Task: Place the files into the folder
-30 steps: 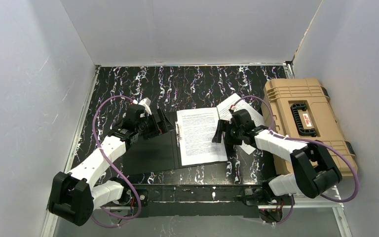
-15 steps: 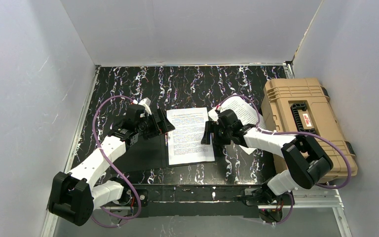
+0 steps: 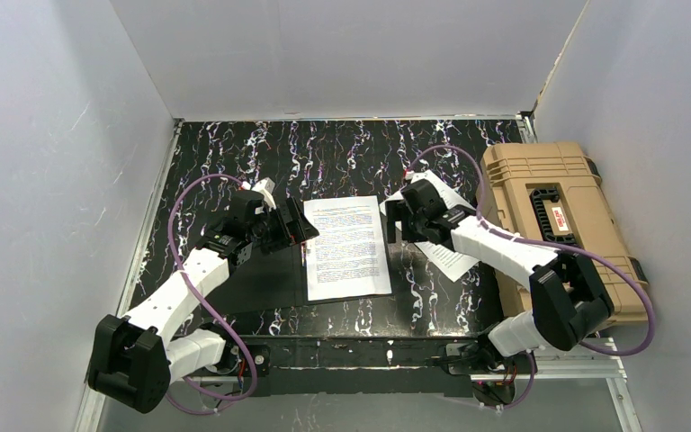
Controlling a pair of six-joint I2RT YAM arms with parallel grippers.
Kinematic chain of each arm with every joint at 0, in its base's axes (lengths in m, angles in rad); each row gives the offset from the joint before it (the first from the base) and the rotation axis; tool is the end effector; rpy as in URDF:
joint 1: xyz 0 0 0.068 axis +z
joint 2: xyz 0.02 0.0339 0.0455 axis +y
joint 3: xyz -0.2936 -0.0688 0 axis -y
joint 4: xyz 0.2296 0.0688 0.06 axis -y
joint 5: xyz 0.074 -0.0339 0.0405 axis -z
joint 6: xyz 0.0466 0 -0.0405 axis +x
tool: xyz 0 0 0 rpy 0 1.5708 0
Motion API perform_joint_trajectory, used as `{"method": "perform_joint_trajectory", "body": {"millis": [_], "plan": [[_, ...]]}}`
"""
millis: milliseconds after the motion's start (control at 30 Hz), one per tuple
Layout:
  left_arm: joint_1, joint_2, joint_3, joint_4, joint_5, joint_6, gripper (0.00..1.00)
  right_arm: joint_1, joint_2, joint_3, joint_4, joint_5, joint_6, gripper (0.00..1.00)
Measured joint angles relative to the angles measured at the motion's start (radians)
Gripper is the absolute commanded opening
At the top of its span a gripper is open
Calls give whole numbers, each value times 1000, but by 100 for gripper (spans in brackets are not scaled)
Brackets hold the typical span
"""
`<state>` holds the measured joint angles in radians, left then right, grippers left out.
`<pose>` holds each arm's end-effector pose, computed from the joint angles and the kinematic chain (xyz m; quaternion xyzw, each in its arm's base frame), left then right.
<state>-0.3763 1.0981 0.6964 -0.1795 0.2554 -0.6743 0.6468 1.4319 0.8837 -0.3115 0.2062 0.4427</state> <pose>0.2009 -0.0920 0.2750 -0.0698 0.8722 -0.3332 0.3513 0.2329 0.1639 0.2452 -0.0594 0.9313 0.0969 0.3461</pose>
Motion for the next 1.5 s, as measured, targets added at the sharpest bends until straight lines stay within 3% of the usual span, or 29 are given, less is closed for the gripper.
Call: {"method": "perform_joint_trajectory", "body": {"millis": [633, 900, 1300, 1500], "plan": [[0, -2, 0, 0, 1, 0, 98, -117, 201, 48, 15, 76, -59, 97], [0, -2, 0, 0, 5, 0, 98, -154, 249, 64, 52, 64, -76, 90], [0, 3, 0, 0, 11, 0, 98, -162, 279, 78, 108, 72, -105, 57], [0, 3, 0, 0, 11, 0, 98, -162, 290, 78, 142, 83, -111, 25]]}}
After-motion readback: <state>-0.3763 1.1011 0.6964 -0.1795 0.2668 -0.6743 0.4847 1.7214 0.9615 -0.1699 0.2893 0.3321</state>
